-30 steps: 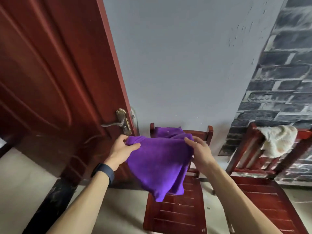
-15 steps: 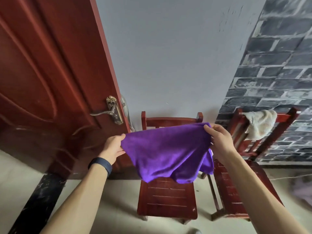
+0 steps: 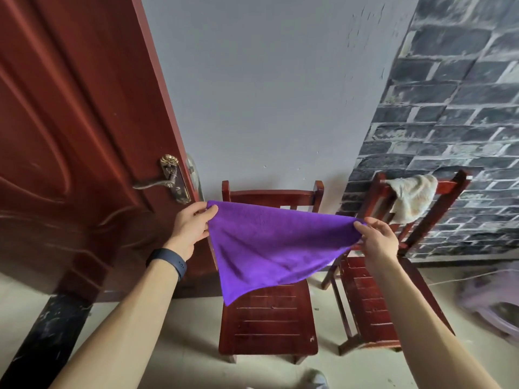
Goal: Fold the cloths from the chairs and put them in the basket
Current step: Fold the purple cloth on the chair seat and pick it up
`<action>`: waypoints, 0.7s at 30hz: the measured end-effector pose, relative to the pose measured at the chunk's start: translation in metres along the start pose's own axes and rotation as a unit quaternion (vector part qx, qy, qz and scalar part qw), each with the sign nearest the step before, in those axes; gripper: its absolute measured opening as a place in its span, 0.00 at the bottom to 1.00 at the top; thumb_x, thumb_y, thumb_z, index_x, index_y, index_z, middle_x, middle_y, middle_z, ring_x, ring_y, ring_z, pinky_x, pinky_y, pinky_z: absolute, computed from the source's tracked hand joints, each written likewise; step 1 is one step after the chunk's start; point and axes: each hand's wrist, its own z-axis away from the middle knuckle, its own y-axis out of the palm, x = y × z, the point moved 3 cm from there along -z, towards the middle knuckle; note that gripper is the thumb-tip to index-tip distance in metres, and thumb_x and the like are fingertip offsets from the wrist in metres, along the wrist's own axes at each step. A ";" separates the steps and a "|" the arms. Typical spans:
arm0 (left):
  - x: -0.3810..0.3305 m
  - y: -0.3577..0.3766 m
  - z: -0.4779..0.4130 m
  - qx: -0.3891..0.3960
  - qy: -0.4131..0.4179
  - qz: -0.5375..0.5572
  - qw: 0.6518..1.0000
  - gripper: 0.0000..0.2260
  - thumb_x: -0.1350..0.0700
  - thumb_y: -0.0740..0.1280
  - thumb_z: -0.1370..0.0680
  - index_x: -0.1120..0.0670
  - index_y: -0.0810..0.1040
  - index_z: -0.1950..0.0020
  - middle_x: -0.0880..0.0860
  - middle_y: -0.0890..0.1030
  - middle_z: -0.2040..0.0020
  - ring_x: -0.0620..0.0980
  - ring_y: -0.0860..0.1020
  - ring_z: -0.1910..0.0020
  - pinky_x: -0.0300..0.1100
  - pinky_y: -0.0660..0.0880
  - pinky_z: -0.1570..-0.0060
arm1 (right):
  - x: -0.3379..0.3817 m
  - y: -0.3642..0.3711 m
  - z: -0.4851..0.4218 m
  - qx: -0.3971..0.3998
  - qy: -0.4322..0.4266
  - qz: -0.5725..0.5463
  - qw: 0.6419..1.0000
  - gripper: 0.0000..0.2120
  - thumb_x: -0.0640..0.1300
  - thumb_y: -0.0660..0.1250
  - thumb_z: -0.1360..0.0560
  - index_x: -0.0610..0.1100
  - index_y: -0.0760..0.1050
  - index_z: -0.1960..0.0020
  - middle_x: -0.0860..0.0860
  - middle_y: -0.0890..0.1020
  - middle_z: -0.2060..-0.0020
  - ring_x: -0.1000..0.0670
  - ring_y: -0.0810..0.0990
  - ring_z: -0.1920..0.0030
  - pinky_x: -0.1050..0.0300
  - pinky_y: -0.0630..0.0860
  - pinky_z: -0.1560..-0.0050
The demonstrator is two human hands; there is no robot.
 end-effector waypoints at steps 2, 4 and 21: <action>0.005 0.001 0.000 -0.026 -0.001 0.000 1.000 0.07 0.56 0.72 0.23 0.50 0.80 0.45 0.55 0.83 0.47 0.54 0.82 0.50 0.46 0.79 0.50 | -0.010 0.000 0.001 0.005 -0.052 0.153 0.987 0.07 0.43 0.76 0.27 0.48 0.80 0.51 0.51 0.81 0.60 0.50 0.79 0.60 0.57 0.74 0.60; 0.015 -0.001 0.001 -0.047 -0.018 -0.025 0.998 0.05 0.55 0.71 0.22 0.47 0.80 0.48 0.55 0.82 0.49 0.54 0.81 0.52 0.42 0.77 0.58 | -0.021 -0.004 0.000 0.021 -0.074 0.239 0.968 0.09 0.49 0.75 0.26 0.51 0.80 0.48 0.53 0.80 0.58 0.55 0.79 0.58 0.60 0.73 0.61; 0.119 -0.045 0.040 0.095 -0.118 -0.265 0.952 0.23 0.69 0.75 0.30 0.53 0.82 0.38 0.52 0.83 0.50 0.47 0.79 0.56 0.34 0.76 0.61 | -0.114 -0.034 0.036 0.274 0.028 0.490 0.827 0.24 0.29 0.72 0.32 0.49 0.80 0.41 0.48 0.85 0.50 0.53 0.83 0.56 0.68 0.76 0.57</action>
